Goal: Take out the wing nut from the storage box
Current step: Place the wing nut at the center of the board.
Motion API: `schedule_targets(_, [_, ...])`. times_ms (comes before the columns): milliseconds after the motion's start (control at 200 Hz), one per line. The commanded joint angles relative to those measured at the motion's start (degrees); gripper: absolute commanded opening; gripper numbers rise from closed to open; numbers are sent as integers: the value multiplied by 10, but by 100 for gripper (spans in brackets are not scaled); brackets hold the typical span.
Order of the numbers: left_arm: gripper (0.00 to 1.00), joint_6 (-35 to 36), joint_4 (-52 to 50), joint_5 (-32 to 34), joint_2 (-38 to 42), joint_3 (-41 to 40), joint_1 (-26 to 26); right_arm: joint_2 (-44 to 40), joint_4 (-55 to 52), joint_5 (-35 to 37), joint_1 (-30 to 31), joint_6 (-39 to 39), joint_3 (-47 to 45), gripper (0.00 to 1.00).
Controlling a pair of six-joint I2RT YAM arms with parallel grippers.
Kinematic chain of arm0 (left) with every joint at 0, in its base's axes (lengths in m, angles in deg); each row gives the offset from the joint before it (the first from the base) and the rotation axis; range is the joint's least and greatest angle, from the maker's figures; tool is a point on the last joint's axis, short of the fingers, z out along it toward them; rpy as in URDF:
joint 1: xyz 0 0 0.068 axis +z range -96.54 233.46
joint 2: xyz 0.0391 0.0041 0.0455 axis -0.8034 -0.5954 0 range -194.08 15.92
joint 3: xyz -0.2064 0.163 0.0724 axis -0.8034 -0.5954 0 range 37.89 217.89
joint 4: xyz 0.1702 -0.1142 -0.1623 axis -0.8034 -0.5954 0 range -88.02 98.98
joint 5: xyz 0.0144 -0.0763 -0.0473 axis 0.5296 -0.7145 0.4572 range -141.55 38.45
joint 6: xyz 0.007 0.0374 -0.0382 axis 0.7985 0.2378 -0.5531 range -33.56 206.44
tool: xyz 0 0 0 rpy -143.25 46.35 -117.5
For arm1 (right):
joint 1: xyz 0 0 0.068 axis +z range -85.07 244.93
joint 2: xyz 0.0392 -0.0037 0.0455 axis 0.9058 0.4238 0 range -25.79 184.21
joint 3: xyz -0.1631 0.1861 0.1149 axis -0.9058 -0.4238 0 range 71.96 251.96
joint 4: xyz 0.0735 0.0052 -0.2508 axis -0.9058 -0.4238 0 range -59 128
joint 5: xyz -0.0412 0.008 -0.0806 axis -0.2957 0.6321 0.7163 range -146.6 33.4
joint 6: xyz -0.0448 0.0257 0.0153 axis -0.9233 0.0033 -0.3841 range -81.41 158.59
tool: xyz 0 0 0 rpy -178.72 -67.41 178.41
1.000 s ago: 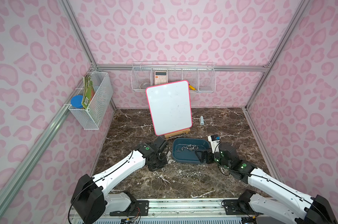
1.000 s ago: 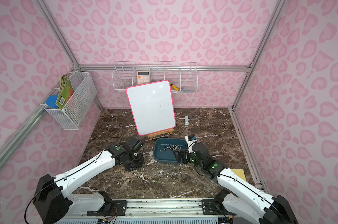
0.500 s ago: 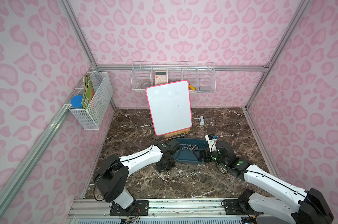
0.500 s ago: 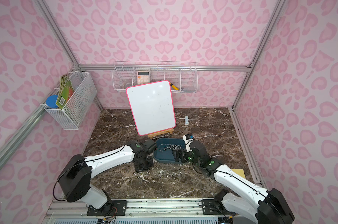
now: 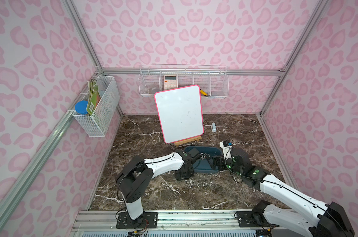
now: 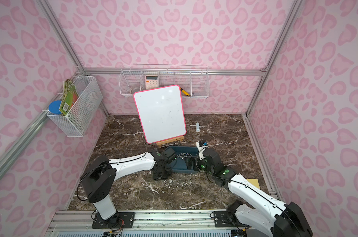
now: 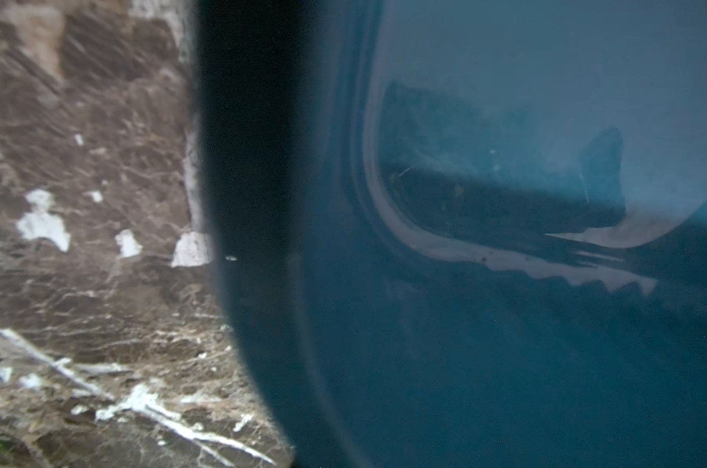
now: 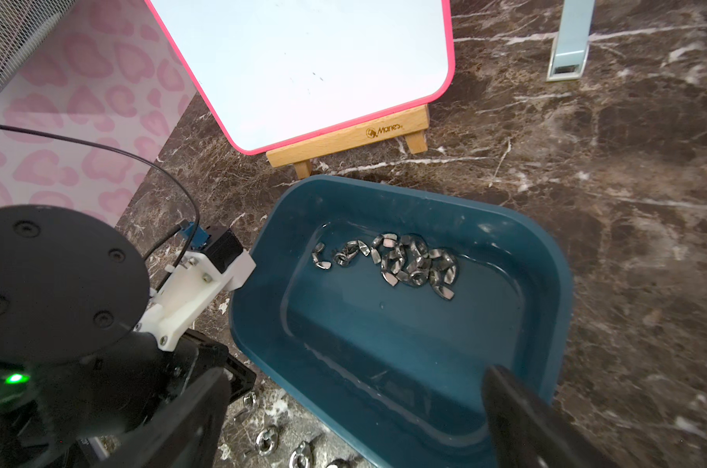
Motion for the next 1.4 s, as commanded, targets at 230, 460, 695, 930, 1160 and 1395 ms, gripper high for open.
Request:
schedule_targets(230, [0, 7, -44, -24, 14, 2, -13, -2, 2, -1, 0, 5, -4, 99])
schedule_targets(460, [0, 7, -44, -26, 12, 3, -22, 1, 8, -6, 0, 7, -7, 99])
schedule_targets(695, [15, 7, -37, -22, -2, 8, -23, 2, 7, -8, 0, 8, -7, 99])
schedule_targets(930, [31, 8, -36, -20, 6, 8, -22, 1, 2, -5, -1, 8, -5, 99])
schedule_targets(1160, [52, 23, -70, 8, 39, 45, -23, 14, -10, 4, 0, 6, 11, 99])
schedule_targets(1395, [98, 46, -94, 41, 83, 94, -7, 73, -45, 25, 0, 6, 55, 99])
